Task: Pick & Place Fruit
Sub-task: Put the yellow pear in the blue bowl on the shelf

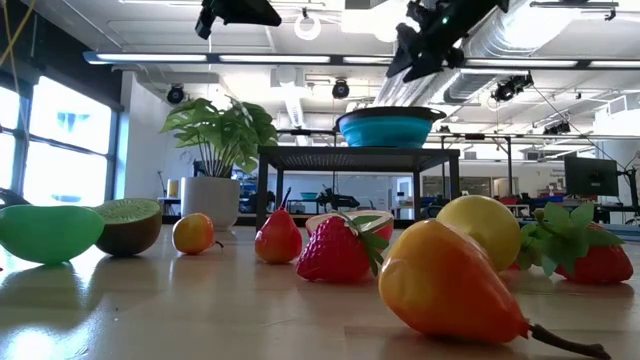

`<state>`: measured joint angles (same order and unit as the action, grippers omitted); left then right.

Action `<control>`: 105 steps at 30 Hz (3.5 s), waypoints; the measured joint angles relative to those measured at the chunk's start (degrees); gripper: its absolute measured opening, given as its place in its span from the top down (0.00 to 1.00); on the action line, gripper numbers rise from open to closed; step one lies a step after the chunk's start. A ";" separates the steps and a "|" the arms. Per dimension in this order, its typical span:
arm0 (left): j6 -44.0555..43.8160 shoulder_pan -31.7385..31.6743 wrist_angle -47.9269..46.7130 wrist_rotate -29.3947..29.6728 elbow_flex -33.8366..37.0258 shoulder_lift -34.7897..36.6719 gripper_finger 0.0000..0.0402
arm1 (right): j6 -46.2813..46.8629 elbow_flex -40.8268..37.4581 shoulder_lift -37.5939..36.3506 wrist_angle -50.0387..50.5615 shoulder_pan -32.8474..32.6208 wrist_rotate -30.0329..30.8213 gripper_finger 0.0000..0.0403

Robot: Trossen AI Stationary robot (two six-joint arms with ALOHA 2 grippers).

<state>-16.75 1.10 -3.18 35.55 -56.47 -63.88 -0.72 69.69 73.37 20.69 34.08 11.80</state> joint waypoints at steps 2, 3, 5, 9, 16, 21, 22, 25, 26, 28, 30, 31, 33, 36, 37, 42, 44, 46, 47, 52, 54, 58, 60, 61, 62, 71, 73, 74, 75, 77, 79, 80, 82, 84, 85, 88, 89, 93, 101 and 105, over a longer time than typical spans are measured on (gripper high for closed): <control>0.00 0.00 0.00 0.00 0.00 0.00 0.99 | 1.80 0.00 -1.58 0.13 -0.35 -0.18 0.27; 0.00 0.00 0.00 0.00 0.00 0.00 0.99 | 2.60 0.00 -2.33 0.51 -0.52 -0.27 0.27; 0.00 0.00 0.00 0.00 0.00 0.00 0.99 | 4.22 0.00 -3.98 2.26 -0.72 -0.40 0.27; 0.61 0.00 0.00 0.02 0.00 0.00 0.99 | 7.27 0.01 -7.36 6.17 -0.98 -1.71 0.27; 3.02 0.00 0.02 0.04 0.00 0.00 0.99 | 15.56 0.02 -12.09 17.01 -1.08 -4.74 0.27; 3.02 0.00 0.04 0.04 0.00 0.00 0.99 | 20.92 0.02 -13.85 24.54 -1.08 -4.75 0.27; 3.02 0.00 0.05 0.07 0.00 0.00 0.99 | 21.65 0.02 -14.11 25.98 -1.08 -4.78 0.27; 3.02 0.00 0.04 0.08 0.00 0.00 0.99 | 21.91 0.02 -14.14 31.01 -1.08 -5.24 0.27; 3.02 0.00 0.05 0.12 0.00 0.00 0.99 | 21.59 0.02 -14.09 32.88 -1.08 -6.07 0.27; 3.02 0.00 0.05 0.17 0.00 0.00 0.99 | 19.56 0.02 -13.94 36.33 -1.08 -7.76 0.27; 3.02 0.00 0.04 0.17 0.00 0.00 0.99 | 16.83 0.02 -13.84 39.89 -1.08 -9.40 0.27; 3.02 0.00 0.04 0.17 0.00 0.00 0.99 | 15.86 0.02 -13.78 41.45 -1.08 -9.99 0.27; 3.02 0.00 0.04 0.17 0.00 0.00 0.99 | 15.56 0.02 -13.61 43.76 -1.08 -10.75 0.27; 3.02 0.00 0.04 0.15 0.00 0.00 0.99 | 19.32 -0.09 -13.00 46.56 -0.97 -11.84 0.28; 2.99 0.00 0.04 0.17 0.00 0.00 0.99 | 21.56 -0.38 -12.78 46.57 -0.61 -12.66 0.29; 2.97 0.02 0.07 0.13 0.00 0.00 0.99 | 28.04 -3.16 -12.69 46.57 3.14 -16.06 0.36; 2.92 0.02 0.07 0.13 0.00 0.00 0.99 | 29.51 -5.37 -12.69 45.53 4.67 -16.30 0.39; 2.80 0.02 0.07 0.10 0.00 0.00 0.99 | 30.67 -7.80 -12.61 44.43 6.02 -16.31 0.41; 2.80 0.02 0.07 0.07 0.00 0.00 0.99 | 30.99 -9.04 -12.62 43.73 6.63 -16.33 0.42; 2.80 0.02 0.07 -0.02 0.00 0.00 0.99 | 33.34 -15.20 -12.64 41.01 10.24 -17.55 0.44; 2.80 0.02 0.07 -0.02 0.00 0.00 0.99 | 35.05 -18.25 -12.64 38.17 11.43 -18.40 0.45; 2.79 0.02 0.06 -0.02 0.00 0.00 0.99 | 40.43 -24.25 -12.64 30.96 13.74 -19.17 0.47; 2.78 0.02 0.07 -0.02 0.00 0.00 0.99 | 43.44 -26.45 -12.62 27.88 14.46 -19.37 0.48; 2.78 0.02 0.05 -0.02 0.00 0.00 0.99 | 44.93 -27.27 -12.60 26.88 14.79 -19.31 0.48; 2.78 0.02 0.07 -0.02 0.00 0.00 0.99 | 46.05 -27.86 -12.44 26.12 15.04 -19.36 0.49; 2.78 0.02 0.04 -0.13 0.00 0.00 0.99 | 52.37 -30.57 -11.11 19.50 15.57 -14.31 0.50; 2.78 0.02 0.04 -0.15 0.00 0.00 0.99 | 53.31 -31.31 -11.09 18.34 15.53 -11.90 0.49; 2.78 0.02 0.04 -0.15 0.00 0.00 0.99 | 54.32 -31.65 -11.11 18.02 15.53 -10.44 0.49; 2.78 0.02 0.04 -0.17 0.00 0.00 0.99 | 55.21 -32.04 -11.09 17.64 15.44 -9.03 0.48; 2.78 0.02 0.04 -0.17 0.00 0.00 0.99 | 56.47 -32.55 -11.09 16.93 15.09 -6.37 0.48; 2.78 0.02 0.04 -0.17 0.00 0.00 0.99 | 57.68 -33.14 -11.09 16.31 14.75 -4.57 0.47; 2.78 0.02 0.03 -0.17 0.00 0.00 0.99 | 58.15 -33.51 -11.09 16.32 14.62 -4.43 0.47; 2.78 0.02 0.03 -0.17 0.00 0.00 0.99 | 59.11 -34.29 -11.09 15.53 14.62 -4.28 0.47; 2.78 0.02 0.03 -0.17 0.00 0.00 0.99 | 60.58 -35.36 -11.09 14.62 14.37 -4.25 0.47; 2.78 0.02 0.02 -0.17 0.00 0.00 0.99 | 61.41 -36.02 -11.09 14.22 14.18 -4.25 0.47; 2.78 0.02 0.02 -0.17 0.00 0.00 0.99 | 63.62 -37.84 -11.09 11.34 13.21 -4.23 0.47; 2.78 0.02 0.02 -0.17 0.00 0.00 0.99 | 63.96 -38.63 -11.09 9.76 12.80 -4.31 0.47; 2.78 0.02 0.02 -0.17 0.00 0.00 0.99 | 64.79 -40.58 -11.09 6.06 10.97 -4.15 0.47; 2.78 0.02 0.03 -0.17 0.00 0.00 0.99 | 56.57 -40.72 -10.57 5.09 4.89 1.52 0.47; 2.78 0.02 0.02 -0.17 0.00 0.00 0.99 | 56.38 -40.72 -8.92 4.50 2.45 3.94 0.47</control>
<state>-13.98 1.13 -3.16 35.38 -56.47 -63.88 55.66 28.97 64.45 25.19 36.53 15.74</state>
